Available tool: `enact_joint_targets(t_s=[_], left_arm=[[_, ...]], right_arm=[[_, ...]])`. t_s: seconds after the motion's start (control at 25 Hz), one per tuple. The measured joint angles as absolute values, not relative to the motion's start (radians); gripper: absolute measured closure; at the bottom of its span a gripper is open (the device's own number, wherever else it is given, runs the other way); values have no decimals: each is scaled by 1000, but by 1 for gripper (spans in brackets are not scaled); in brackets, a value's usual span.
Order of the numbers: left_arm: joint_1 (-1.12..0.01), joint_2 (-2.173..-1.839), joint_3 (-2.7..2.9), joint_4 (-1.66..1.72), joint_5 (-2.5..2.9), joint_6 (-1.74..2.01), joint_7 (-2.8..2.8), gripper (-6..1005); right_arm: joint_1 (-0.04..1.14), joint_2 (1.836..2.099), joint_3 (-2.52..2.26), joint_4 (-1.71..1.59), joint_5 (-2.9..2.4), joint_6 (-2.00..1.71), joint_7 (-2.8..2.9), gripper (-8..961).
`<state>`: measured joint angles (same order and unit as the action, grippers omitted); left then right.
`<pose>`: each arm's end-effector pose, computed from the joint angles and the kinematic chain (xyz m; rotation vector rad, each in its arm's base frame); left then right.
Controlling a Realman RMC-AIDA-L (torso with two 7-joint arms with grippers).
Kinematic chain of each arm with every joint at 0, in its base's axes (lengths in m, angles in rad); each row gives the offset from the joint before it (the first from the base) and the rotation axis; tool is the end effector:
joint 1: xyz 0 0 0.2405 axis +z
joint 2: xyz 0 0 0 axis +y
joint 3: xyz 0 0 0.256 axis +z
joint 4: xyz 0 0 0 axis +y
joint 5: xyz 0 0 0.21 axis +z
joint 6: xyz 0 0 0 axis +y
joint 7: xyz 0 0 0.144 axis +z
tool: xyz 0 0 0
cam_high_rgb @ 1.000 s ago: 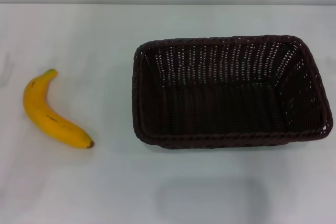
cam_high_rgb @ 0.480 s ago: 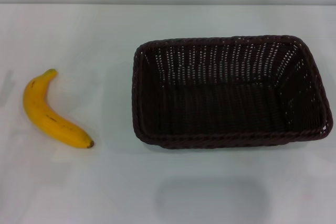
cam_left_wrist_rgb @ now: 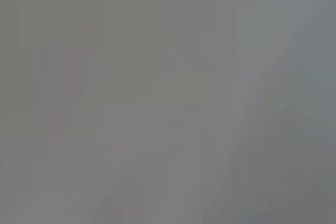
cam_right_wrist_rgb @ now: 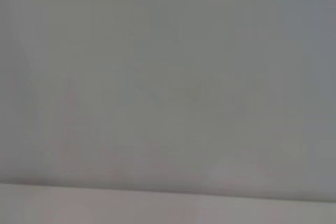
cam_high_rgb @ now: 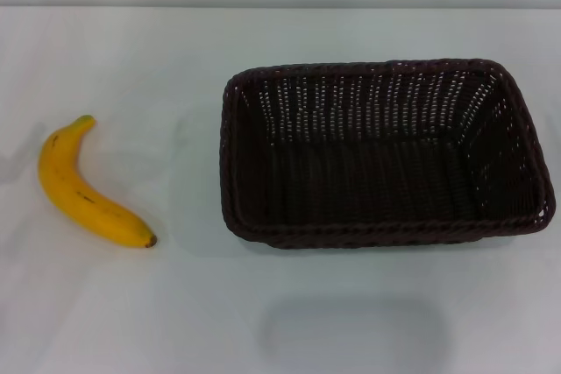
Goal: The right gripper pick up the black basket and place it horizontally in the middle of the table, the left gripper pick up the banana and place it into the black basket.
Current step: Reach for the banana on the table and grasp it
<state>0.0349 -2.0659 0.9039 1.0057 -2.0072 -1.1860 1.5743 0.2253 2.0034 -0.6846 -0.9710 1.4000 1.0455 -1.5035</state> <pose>-0.3464 0.2619 0.1285 -1.7045 -0.9171 -1.0338 0.3687 0.3255 0.1440 -1.8445 0.8888 0.5008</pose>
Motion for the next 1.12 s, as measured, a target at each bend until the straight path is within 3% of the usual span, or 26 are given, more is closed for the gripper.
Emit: enact_joint_targets(t_s=[0.4,0.6,0.88,1.12], left_arm=[[-25,-2071,790,1236,-1552,-1239,1110,134],[-100,-2041,789,1321,-1322,-1316,838,134],[-296,-1942,787,1361,-954,-1549,414,135],[-460,-1903,744,1340,-681,-1701,266,136]], right_arm=[[226,2003,-648,-849,1458,1056,-1656,595],[223,2003,-623,-804,1498,1060,-1736,560],[220,2003,-621,-677,1652,1087,-1968,306],[221,2003,-621,-571,1760,1130,-2122,79]])
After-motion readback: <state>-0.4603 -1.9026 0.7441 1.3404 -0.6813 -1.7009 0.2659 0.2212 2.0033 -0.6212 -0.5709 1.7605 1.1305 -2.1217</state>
